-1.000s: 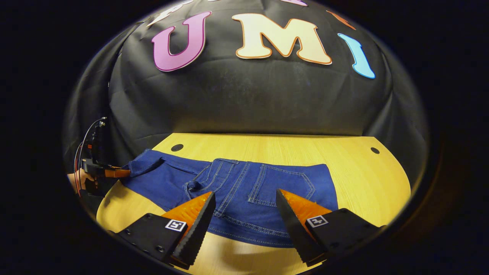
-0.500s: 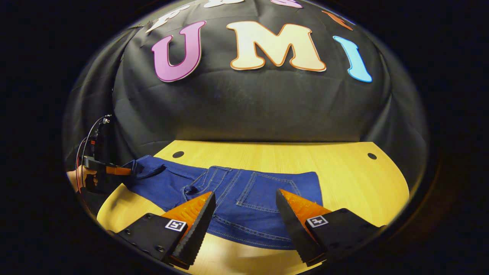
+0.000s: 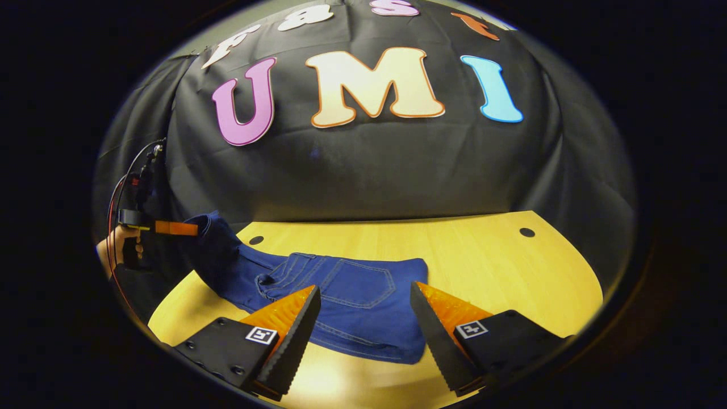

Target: Grasp the waist and the cuffs of the jeans and fold them to make the two legs overlap; first hold the waist and fold one-third of the jeans toward the cuffs, then hold the cuffs and fold the remaining one-third in the same direction to finish folding.

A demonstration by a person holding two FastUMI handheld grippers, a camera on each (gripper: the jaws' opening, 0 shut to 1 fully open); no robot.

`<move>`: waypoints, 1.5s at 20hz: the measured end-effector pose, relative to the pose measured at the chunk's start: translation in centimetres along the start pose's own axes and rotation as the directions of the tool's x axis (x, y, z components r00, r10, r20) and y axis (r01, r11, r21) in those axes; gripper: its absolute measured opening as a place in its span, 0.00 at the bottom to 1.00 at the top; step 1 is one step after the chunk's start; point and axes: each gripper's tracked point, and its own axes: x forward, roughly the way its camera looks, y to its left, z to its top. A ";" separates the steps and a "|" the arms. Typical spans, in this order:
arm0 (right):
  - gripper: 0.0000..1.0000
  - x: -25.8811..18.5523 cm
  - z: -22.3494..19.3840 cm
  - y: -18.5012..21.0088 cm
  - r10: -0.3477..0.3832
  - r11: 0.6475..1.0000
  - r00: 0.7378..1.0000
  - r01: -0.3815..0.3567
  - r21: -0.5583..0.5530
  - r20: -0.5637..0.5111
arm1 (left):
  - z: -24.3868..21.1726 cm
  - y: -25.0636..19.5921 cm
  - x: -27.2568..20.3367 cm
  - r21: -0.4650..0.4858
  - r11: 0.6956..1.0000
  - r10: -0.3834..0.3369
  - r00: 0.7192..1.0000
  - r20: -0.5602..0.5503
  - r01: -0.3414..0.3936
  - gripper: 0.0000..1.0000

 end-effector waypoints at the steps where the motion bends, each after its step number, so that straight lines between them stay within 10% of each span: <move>1: 0.98 -0.6 0.0 -0.8 -0.002 1.000 1.000 0.002 0.012 0.000 | 0.8 -1.8 0.3 0.003 1.000 -0.014 1.000 0.009 0.014 0.00; 21: 0.98 -6.8 -0.3 -15.5 -0.055 0.998 0.998 0.054 0.040 0.021 | 0.7 -31.3 3.9 0.061 0.958 -0.282 0.959 0.005 0.281 0.00; 30: 0.98 -6.8 -0.5 -15.3 0.036 0.999 0.999 -0.036 -0.002 0.013 | -7.5 -36.0 6.2 0.036 0.974 -0.221 0.972 -0.076 0.225 0.07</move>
